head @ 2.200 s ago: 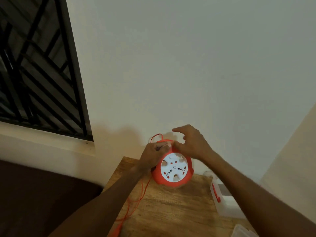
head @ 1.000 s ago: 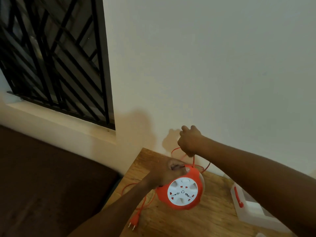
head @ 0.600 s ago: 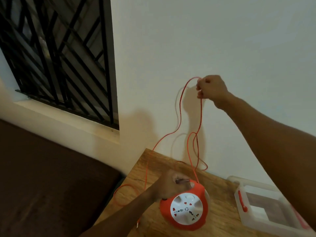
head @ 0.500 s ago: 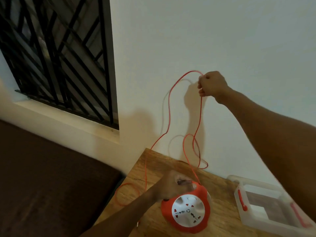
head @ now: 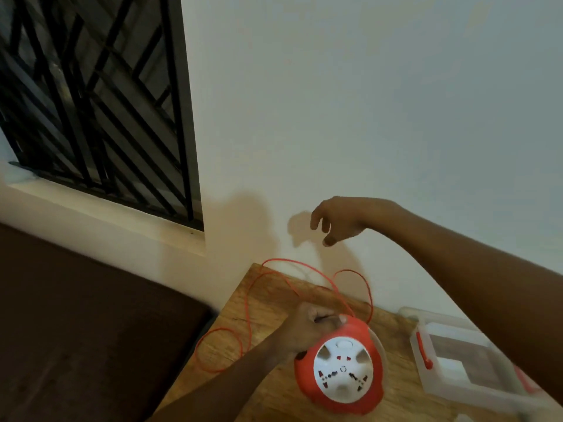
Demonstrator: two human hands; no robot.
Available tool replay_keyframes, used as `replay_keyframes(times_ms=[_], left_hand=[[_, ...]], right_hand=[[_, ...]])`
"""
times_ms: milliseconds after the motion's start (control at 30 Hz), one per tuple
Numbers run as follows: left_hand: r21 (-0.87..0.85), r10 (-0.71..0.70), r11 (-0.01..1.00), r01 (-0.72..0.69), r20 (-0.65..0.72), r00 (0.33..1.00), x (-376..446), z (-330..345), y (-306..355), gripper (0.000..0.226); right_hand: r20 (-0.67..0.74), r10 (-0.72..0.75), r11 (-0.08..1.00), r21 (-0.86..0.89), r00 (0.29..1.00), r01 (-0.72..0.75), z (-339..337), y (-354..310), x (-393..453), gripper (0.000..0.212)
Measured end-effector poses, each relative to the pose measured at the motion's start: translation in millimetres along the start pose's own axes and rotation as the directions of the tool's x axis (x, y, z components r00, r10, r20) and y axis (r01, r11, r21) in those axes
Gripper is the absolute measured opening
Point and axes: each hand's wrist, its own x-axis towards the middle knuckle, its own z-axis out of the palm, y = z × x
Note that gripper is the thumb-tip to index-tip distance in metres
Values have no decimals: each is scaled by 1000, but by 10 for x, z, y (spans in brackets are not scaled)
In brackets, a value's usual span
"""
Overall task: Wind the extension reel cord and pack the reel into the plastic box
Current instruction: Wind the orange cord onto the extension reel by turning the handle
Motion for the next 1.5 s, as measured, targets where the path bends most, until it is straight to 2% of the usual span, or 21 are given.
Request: replay_keyframes(times_ms=[100,200,300,367,433,533,600,667,733,867,1000,1167,1267,1333,1500], left_hand=[[-125,-40,991,37,-26,999,82,24,5,26],[-218,-69,975,49,-84,994,165,15,20,20],[-294,-116,953,74,-127,985,286,5,28,20],[-331,-151,939,95,-150,977,369,-14,50,23],[-332,-150,938,95,-142,978,437,-48,89,30],[-250,-106,966,67,-145,984,474,-90,170,31],[-235,-94,970,58,-144,985,491,-104,235,29],[-273,-77,961,38,-135,988,521,-124,300,31],[-298,-57,954,13,-140,989,542,-151,364,32],[-256,-38,967,-3,-157,987,595,-194,427,33],[-161,6,986,-30,-146,989,663,-241,463,35],[-94,56,993,-71,-156,986,710,-316,524,30],[-72,69,994,-80,-143,987,719,-333,568,28],[-54,68,996,-75,-117,991,737,-369,590,30],[52,38,998,-40,48,998,759,-462,659,40]], right_hand=[[-31,-78,997,-16,996,78,170,-58,-338,25],[109,-112,994,-7,988,113,423,-62,-631,11],[177,-154,987,-10,972,158,778,-39,-817,24],[110,-191,979,-54,975,198,1012,-30,-869,36],[24,-232,953,-196,972,232,1199,-17,-875,48],[-76,-290,884,-404,954,236,1388,8,-877,59],[-137,-338,852,-465,931,241,1467,30,-904,53],[-158,-376,814,-527,913,245,1491,51,-937,38],[-152,-400,781,-573,904,249,1486,75,-950,28],[-125,-397,745,-623,909,239,1413,122,-932,26],[-105,-364,694,-694,925,194,1396,128,-885,41],[-110,-363,606,-782,925,145,1345,66,-840,48],[-102,-369,588,-796,924,146,1260,50,-827,56],[-86,-381,573,-803,920,163,1196,32,-837,55],[-44,-452,532,-815,891,229,1216,-21,-828,56]])
